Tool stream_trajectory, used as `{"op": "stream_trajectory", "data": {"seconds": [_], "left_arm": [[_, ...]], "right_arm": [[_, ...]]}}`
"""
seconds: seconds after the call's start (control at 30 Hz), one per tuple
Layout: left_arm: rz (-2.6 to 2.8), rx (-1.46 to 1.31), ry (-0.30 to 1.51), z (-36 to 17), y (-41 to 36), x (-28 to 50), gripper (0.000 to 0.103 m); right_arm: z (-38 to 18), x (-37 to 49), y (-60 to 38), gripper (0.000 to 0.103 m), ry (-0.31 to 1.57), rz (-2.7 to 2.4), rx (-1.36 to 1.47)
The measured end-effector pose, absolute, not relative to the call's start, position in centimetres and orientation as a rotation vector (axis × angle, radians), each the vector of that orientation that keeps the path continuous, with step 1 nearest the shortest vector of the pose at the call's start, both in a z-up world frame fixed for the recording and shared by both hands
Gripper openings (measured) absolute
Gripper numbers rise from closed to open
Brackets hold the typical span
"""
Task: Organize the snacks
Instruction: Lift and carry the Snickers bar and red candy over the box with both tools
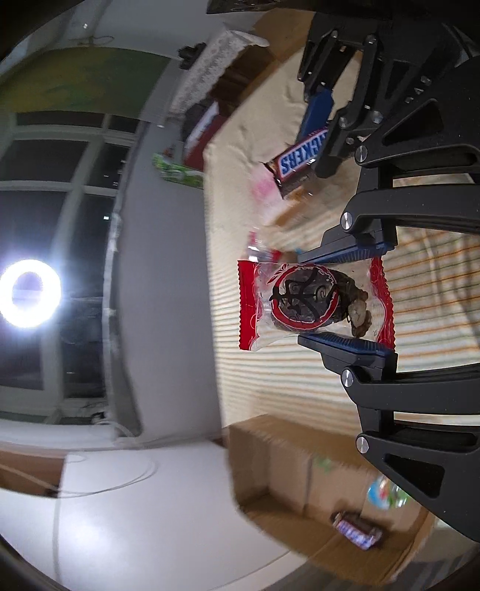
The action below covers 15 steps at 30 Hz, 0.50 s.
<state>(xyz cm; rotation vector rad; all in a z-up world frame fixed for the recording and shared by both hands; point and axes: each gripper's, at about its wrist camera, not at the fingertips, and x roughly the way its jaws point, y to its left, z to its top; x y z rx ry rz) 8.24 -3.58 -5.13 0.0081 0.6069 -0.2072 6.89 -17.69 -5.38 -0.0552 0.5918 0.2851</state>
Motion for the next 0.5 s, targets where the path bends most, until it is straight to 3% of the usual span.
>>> {"op": "stream_trajectory", "data": {"seconds": [0.17,0.5], "left_arm": [[-0.205,-0.003,0.505,-1.5,-2.4,5.5,0.033],[-0.195,-0.042,0.419,0.9,0.5,2.3,0.033]], "right_arm": [[-1.2,4.4,-16.6,0.030,0.499,0.278,-0.093],[1.1,1.9,-14.1,0.030,0.461,0.286,-0.148]]}}
